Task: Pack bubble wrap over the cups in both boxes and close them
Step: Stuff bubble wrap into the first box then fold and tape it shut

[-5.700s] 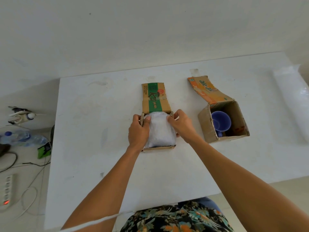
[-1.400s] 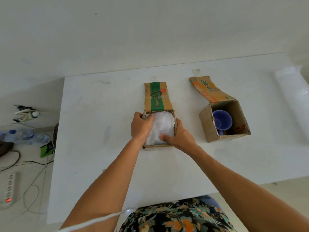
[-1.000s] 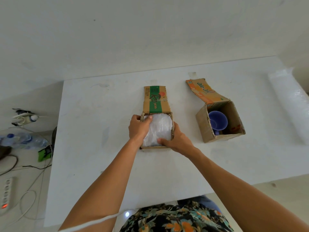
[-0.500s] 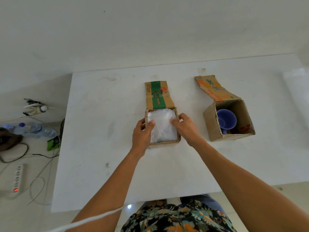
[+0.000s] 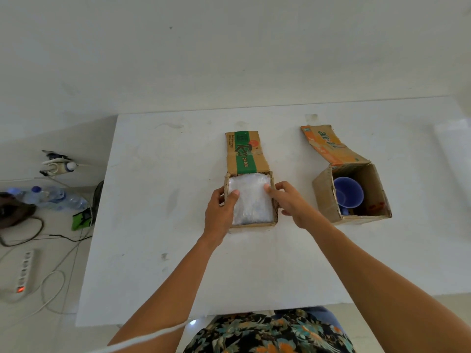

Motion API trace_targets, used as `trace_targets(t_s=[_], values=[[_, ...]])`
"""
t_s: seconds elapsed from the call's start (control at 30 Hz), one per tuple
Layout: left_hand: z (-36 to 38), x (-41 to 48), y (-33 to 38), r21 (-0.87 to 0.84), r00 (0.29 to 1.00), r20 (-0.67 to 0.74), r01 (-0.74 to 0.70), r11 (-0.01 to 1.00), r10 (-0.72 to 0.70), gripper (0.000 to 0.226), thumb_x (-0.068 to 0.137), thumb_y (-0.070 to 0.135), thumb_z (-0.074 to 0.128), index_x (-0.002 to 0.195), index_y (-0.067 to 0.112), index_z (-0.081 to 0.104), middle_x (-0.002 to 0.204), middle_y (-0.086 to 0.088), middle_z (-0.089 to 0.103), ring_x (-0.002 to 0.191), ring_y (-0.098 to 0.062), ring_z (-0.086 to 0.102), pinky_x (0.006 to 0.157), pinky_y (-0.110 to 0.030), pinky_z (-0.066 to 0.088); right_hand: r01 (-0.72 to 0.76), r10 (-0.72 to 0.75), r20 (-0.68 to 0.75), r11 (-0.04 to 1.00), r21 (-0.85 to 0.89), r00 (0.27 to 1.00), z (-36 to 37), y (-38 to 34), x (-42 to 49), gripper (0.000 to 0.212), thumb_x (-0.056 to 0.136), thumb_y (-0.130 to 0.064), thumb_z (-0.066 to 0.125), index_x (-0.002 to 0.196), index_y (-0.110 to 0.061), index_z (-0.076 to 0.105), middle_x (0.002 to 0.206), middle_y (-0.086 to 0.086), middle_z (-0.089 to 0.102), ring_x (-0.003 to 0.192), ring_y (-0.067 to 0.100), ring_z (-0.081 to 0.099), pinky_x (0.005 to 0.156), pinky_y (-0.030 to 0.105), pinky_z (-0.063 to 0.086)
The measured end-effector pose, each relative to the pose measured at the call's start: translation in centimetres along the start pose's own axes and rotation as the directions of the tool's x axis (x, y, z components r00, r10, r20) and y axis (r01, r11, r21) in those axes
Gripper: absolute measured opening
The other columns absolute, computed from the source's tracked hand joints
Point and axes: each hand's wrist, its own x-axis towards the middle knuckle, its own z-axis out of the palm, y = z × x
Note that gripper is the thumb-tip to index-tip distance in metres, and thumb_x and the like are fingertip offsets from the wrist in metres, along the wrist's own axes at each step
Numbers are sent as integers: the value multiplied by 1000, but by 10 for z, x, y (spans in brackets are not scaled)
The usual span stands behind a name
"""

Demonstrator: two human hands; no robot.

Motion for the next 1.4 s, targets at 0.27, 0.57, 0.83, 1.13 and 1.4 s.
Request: trace_targets(t_s=[0.27, 0.57, 0.83, 1.13, 1.4], values=[[-4, -4, 1, -31, 1000, 18, 13, 999, -13, 49, 89, 47, 62, 131, 21, 53, 119, 3, 63, 102, -7, 61, 77, -20, 51, 47, -31, -92, 983, 176, 995, 5, -28, 26, 39, 91, -36, 59, 118, -6, 59, 109, 6, 64, 90, 14, 58, 69, 24, 41], [-6, -1, 2, 36, 999, 34, 11, 999, -12, 45, 89, 46, 63, 126, 23, 53, 115, 3, 64, 103, -12, 62, 84, -29, 54, 80, -54, -115, 968, 239, 992, 0, -66, 33, 40, 84, -8, 63, 109, 21, 52, 86, 9, 50, 81, 22, 46, 66, 27, 37], [-6, 4, 4, 43, 998, 68, 1, 999, -4, 49, 88, 46, 64, 129, 21, 51, 118, 3, 62, 104, -14, 61, 79, -24, 52, 213, -183, -159, 956, 201, 970, -3, -64, 16, 13, 87, 3, 60, 84, -8, 65, 80, 1, 65, 79, 16, 62, 65, 19, 50], [-12, -5, 9, -127, 979, 176, 123, 984, -100, 35, 100, 28, 30, 80, 19, 57, 74, 7, 60, 70, -9, 55, 59, -22, 44, 325, -310, -112, 929, 175, 944, -9, -38, -13, 16, 78, 0, 67, 84, -15, 69, 84, 2, 68, 86, 20, 62, 86, 38, 52], [-19, 5, 9, -129, 930, 335, 205, 970, -152, 84, 68, 90, 43, 130, 35, 58, 136, -4, 59, 126, -26, 54, 104, -51, 41, 361, -362, -80, 932, -29, 929, -12, -6, -19, 30, 92, -7, 59, 111, -28, 69, 130, -4, 56, 116, 10, 49, 76, 17, 50]])
